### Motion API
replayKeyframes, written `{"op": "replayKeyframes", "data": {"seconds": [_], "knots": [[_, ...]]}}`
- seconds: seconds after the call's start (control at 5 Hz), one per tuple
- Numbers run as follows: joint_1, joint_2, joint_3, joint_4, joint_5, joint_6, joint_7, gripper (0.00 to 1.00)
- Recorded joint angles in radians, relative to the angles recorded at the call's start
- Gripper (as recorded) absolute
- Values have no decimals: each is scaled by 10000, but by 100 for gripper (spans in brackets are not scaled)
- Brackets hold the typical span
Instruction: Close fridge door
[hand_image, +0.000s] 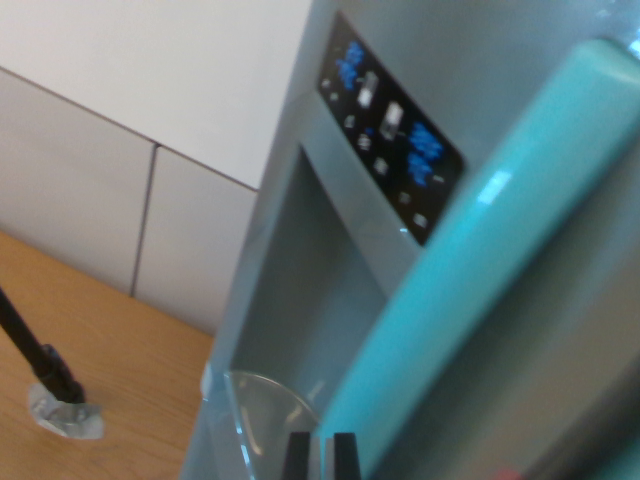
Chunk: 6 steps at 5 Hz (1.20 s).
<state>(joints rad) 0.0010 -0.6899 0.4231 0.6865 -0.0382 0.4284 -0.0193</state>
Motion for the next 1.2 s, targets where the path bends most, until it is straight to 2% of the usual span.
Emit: {"op": "replayKeyframes", "data": {"seconds": [0.2,0.4,0.6,0.8,1.0,1.2], "knots": [[0,0,0,0,0,0,0,100],[0,543,12,343,0,-12,0,100],[0,543,12,343,0,-12,0,100],[0,1056,12,585,0,-114,0,100],[0,1056,12,585,0,-114,0,100],[-19,1501,-37,768,0,-161,0,100]]}}
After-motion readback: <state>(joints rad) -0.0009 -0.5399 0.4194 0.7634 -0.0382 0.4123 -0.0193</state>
